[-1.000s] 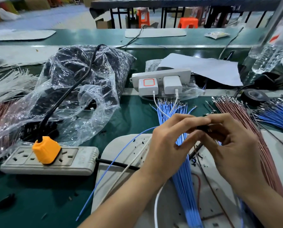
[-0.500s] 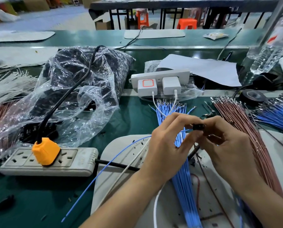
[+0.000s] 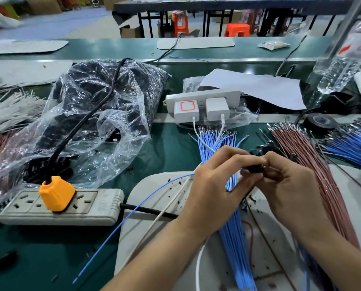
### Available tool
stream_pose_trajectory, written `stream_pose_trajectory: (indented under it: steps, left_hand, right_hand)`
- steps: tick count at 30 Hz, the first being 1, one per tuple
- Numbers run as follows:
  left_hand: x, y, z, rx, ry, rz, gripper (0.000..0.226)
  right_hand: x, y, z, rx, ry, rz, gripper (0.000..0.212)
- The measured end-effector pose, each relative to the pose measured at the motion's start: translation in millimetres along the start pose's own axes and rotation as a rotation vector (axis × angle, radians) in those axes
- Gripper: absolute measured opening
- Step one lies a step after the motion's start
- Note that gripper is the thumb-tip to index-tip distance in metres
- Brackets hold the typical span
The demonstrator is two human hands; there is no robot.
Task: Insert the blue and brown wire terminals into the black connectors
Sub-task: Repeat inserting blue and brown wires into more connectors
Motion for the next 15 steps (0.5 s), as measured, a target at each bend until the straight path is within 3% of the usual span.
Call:
stream_pose_trajectory:
  steps: [11, 15]
  left_hand:
    - [-0.3, -4.0, 0.8, 0.009, 0.011, -0.036, 0.018]
    - [-0.9, -5.0, -1.9, -0.004, 0.006, -0.032, 0.018]
  right_hand:
    - [1.6, -1.6, -0.6, -0.046, 0.035, 0.002, 0.022]
    - [2.5, -0.2, 0.7, 0.05, 0.042, 0.004, 0.021]
Point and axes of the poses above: each hand's wrist, its own x-axis towards the middle knuckle, its own z-axis out of the back of the hand, y = z × x, the point moved 1 cm from there along x, towards the middle knuckle, and after that the axes turned 1 degree about y, right-handed, at the moved point
